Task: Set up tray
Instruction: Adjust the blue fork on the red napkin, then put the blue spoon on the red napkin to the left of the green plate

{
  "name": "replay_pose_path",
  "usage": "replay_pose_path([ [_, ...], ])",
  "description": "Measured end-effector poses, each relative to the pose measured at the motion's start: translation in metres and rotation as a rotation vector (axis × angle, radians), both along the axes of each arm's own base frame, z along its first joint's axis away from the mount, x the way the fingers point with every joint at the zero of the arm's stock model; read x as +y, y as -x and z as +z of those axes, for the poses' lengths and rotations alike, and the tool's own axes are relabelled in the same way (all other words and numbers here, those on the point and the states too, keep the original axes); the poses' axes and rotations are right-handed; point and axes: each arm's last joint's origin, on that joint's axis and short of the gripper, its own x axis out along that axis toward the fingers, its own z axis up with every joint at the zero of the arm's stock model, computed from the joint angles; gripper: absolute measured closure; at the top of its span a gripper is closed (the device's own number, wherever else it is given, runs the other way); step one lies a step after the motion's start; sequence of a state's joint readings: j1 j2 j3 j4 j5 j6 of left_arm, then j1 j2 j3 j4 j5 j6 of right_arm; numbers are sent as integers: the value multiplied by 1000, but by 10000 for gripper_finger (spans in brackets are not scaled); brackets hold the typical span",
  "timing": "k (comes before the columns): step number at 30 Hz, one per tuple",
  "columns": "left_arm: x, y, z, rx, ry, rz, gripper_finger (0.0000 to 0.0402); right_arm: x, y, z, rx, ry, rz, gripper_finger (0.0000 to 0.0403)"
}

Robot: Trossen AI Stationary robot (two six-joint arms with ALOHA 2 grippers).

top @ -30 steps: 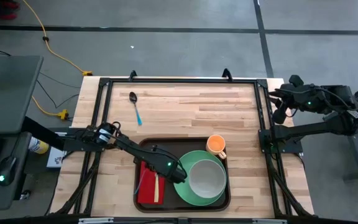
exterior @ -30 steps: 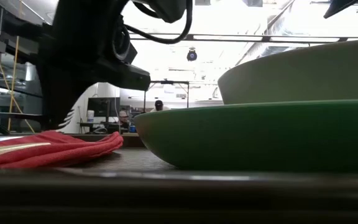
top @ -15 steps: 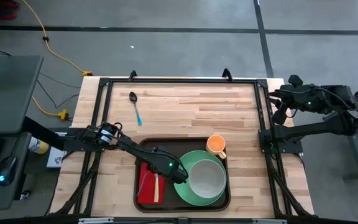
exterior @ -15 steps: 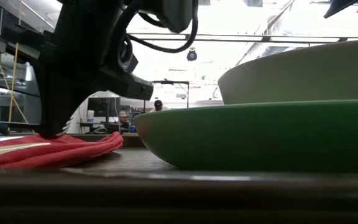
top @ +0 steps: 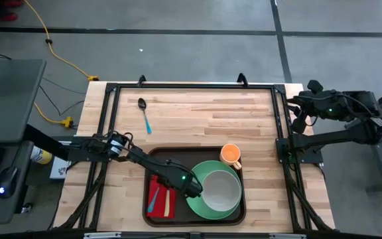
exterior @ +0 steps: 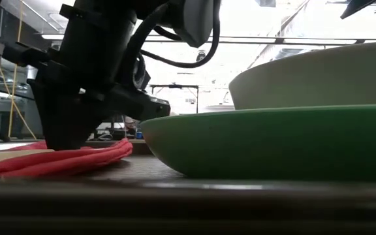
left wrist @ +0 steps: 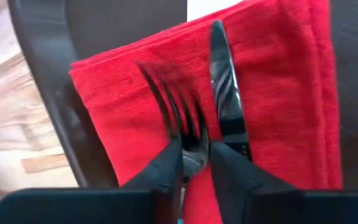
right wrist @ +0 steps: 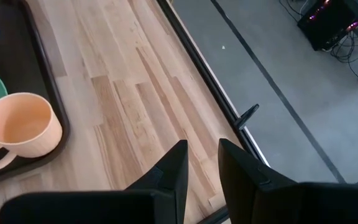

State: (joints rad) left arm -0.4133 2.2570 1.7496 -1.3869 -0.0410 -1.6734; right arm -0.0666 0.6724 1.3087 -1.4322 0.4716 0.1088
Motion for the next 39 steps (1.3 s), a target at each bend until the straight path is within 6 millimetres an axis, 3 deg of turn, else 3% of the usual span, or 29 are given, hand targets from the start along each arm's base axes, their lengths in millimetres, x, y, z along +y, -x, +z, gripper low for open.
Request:
replay_pose_path([
  [8, -1, -3, 4, -26, 8, 1, 246, 0, 0, 0, 3, 4, 3, 336],
  [15, 1, -7, 48, -44, -107, -46, 256, 0, 0, 0, 2, -3, 8, 336],
  [22, 17, -12, 74, -135, -172, -180, 282, 2, -1, -1, -27, -80, 15, 336],
  [25, 38, -13, 93, -156, -198, -259, 301, 3, -1, -1, -43, -122, 16, 336],
  [29, 83, -8, 107, -137, -272, -288, 336, 3, -1, -1, -56, -142, 0, 336],
  [34, 149, 12, 111, -41, -299, -239, 365, 3, -1, -1, -59, -147, -4, 336],
  [39, 207, 39, 109, 50, -246, -175, 355, 2, -1, -1, -68, -149, -26, 336],
])
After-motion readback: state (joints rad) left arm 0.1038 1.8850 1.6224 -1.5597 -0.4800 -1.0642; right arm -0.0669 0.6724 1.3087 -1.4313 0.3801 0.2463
